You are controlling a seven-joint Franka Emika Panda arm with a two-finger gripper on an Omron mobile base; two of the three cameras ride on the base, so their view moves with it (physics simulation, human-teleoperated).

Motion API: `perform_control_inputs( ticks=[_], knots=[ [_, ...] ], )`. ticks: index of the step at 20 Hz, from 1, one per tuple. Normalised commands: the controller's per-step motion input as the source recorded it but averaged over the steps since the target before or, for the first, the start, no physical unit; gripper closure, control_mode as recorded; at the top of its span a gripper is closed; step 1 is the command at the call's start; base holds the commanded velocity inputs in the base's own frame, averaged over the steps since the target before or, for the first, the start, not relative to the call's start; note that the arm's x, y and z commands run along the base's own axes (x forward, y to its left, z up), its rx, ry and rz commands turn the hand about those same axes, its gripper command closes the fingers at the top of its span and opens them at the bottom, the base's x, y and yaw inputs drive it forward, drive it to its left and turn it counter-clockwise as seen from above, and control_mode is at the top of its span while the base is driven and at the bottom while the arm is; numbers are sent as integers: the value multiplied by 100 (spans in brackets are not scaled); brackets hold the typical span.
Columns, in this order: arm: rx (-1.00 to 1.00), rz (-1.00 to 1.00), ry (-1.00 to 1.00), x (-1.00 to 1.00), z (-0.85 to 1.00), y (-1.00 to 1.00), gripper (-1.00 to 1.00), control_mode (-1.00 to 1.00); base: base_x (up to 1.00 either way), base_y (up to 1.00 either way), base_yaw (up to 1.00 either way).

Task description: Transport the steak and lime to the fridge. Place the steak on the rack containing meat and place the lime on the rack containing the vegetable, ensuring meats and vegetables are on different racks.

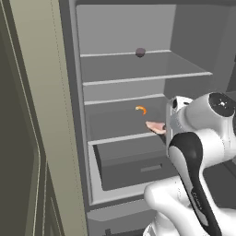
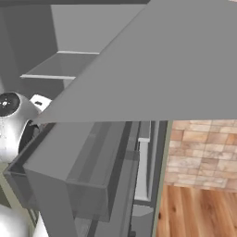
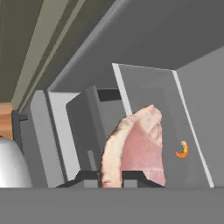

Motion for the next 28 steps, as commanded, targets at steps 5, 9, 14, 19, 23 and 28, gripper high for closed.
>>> perform_control_inputs(
  ticks=[5,9,14,19,23,28],
  knots=[
    [-1,0,7,100,-87,-1,100,-100,0,0,0],
    [-2,0,-5,98,-71,0,100,-100,0,0,0],
    [-1,0,-9,96,-57,-2,100,-100,0,0,0],
    [0,0,1,100,-30,-1,100,-100,0,0,0],
    [0,0,3,89,-9,0,100,-100,0,0,0],
    [0,0,0,58,-13,0,100,-100,0,0,0]
  ],
)
